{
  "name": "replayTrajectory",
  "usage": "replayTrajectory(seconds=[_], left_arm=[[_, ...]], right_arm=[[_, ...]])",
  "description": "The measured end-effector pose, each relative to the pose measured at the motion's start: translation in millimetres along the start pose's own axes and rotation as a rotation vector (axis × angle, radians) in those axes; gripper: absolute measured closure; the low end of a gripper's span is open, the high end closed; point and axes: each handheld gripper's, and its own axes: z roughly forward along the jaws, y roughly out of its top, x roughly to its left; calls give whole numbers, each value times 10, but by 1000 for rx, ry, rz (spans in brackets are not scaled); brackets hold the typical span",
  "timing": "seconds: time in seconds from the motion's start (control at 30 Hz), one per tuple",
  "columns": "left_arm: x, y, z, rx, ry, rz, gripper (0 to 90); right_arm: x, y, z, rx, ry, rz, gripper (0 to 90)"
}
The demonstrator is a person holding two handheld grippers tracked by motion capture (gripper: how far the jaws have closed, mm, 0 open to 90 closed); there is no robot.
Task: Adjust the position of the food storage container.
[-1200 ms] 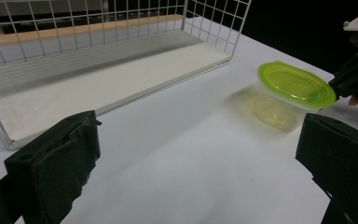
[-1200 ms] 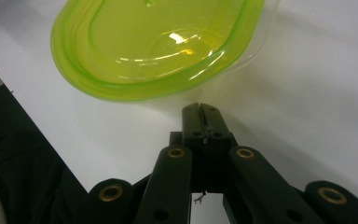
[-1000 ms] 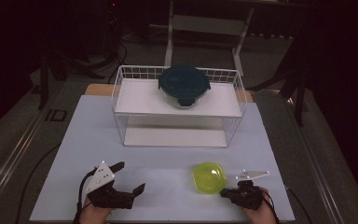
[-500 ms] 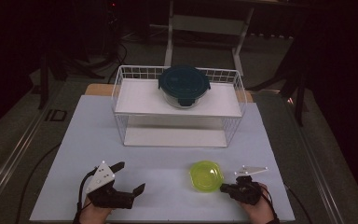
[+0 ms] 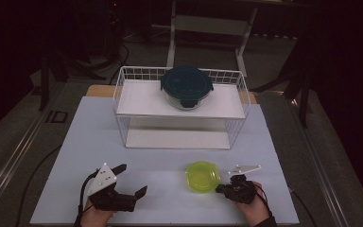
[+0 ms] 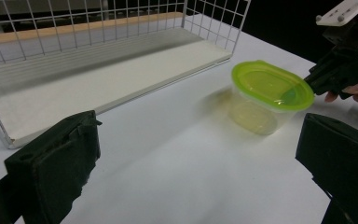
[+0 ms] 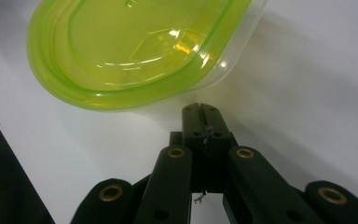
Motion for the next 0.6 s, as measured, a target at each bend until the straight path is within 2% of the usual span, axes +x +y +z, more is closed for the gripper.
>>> replayTrajectory(seconds=[0.23, 0.6], left_arm=[[4, 0, -3, 0, 1, 2, 0], [15, -1, -12, -2, 1, -3, 0]], right_arm=[[95, 137, 131, 6, 34, -20, 900], [238, 357, 348, 17, 59, -72, 900]])
